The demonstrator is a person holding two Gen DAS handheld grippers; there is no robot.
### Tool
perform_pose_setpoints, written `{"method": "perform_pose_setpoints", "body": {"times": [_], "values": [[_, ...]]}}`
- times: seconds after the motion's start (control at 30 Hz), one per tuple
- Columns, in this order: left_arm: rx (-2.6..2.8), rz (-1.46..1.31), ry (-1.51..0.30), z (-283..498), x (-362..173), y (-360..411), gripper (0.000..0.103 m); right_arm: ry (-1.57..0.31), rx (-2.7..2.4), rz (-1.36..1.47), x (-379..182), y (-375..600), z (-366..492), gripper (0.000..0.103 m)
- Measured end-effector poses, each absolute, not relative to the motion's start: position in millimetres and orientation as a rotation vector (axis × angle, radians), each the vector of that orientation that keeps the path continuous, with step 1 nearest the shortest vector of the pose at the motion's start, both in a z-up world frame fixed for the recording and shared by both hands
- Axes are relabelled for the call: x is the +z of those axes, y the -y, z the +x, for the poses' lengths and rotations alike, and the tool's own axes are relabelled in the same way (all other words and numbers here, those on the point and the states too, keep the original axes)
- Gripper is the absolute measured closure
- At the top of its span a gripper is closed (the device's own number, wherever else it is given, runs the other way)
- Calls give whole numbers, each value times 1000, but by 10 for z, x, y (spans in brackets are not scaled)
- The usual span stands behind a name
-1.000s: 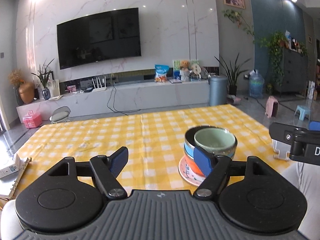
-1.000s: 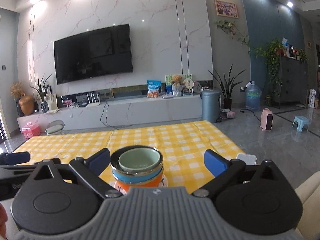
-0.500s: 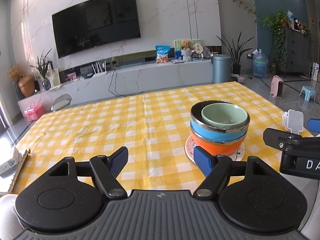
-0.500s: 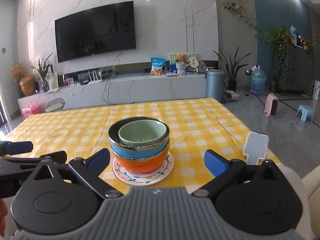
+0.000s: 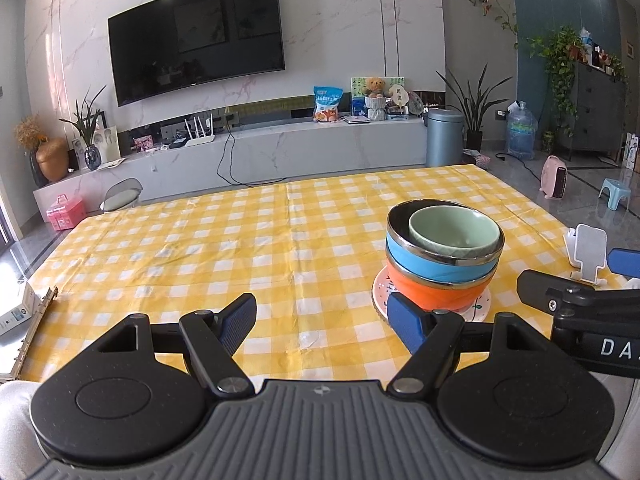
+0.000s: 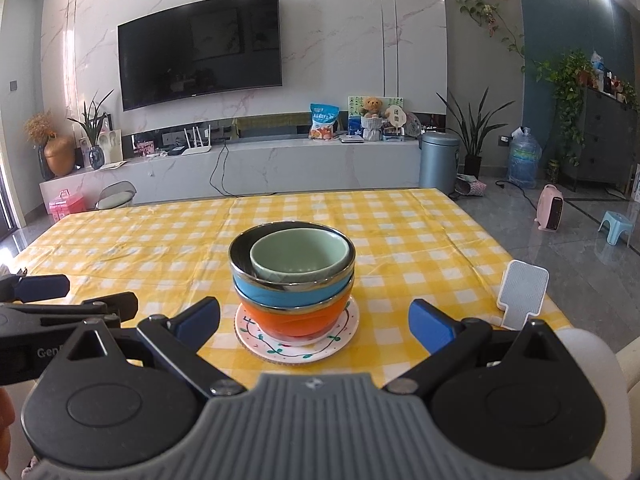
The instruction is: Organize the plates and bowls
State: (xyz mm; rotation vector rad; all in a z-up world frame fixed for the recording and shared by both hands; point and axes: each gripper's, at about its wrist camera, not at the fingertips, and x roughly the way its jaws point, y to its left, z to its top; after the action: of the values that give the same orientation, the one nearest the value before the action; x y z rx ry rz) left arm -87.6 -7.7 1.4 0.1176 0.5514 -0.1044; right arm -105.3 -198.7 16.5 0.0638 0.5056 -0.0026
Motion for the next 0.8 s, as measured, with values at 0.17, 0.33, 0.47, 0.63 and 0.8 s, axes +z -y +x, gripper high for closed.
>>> {"method": "perform_pose_setpoints", "body": {"times": [0.17, 0.33, 0.47, 0.63, 0.8], "values": [[-104, 126, -550, -865, 25, 99, 15, -511, -1, 66, 155, 1993, -1053, 4], [-105, 127, -551, -867, 25, 101, 16, -509, 0, 66, 154, 1994, -1062, 4], [-106, 127, -550, -866, 30, 105, 16, -513, -1, 66, 154, 1995, -1059, 4], [-105, 133, -548, -867, 35, 120, 16, -514, -1, 66, 161, 1988, -1068, 4], [-108, 136, -547, -878, 40, 123, 16, -514, -3, 69, 164, 1990, -1064, 4]]}}
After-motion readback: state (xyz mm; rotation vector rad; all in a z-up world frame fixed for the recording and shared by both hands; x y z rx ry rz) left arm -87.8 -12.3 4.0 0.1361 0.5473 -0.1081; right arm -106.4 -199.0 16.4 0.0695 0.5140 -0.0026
